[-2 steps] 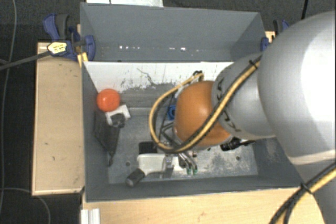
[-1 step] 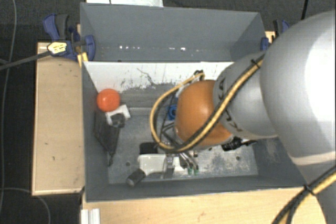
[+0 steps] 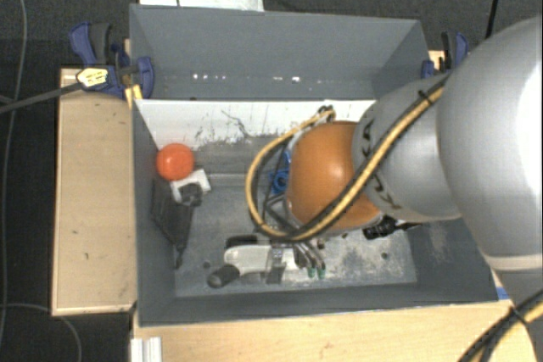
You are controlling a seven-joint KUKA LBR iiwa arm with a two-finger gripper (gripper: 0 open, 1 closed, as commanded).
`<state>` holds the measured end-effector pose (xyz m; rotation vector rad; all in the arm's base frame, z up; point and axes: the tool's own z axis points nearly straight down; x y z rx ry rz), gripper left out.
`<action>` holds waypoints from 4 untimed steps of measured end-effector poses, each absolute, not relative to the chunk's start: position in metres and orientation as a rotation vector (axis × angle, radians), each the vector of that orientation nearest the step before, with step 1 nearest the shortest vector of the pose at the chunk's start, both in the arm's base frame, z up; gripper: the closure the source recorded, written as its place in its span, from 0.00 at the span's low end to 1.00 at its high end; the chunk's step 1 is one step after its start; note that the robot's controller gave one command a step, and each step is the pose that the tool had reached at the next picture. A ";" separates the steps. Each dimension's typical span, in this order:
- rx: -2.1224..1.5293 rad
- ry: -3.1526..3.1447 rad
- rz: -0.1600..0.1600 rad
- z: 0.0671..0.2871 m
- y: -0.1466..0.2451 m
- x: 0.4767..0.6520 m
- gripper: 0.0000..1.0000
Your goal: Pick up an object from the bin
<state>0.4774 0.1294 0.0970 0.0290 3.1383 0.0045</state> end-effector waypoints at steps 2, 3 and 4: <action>0.027 3.138 0.005 0.117 0.129 0.478 1.00; 0.026 3.138 0.005 0.135 0.129 0.478 1.00; 0.025 3.132 0.007 0.150 0.130 0.479 1.00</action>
Offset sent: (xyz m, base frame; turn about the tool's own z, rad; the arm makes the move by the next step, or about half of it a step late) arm 0.0000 -0.0001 0.0735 0.0000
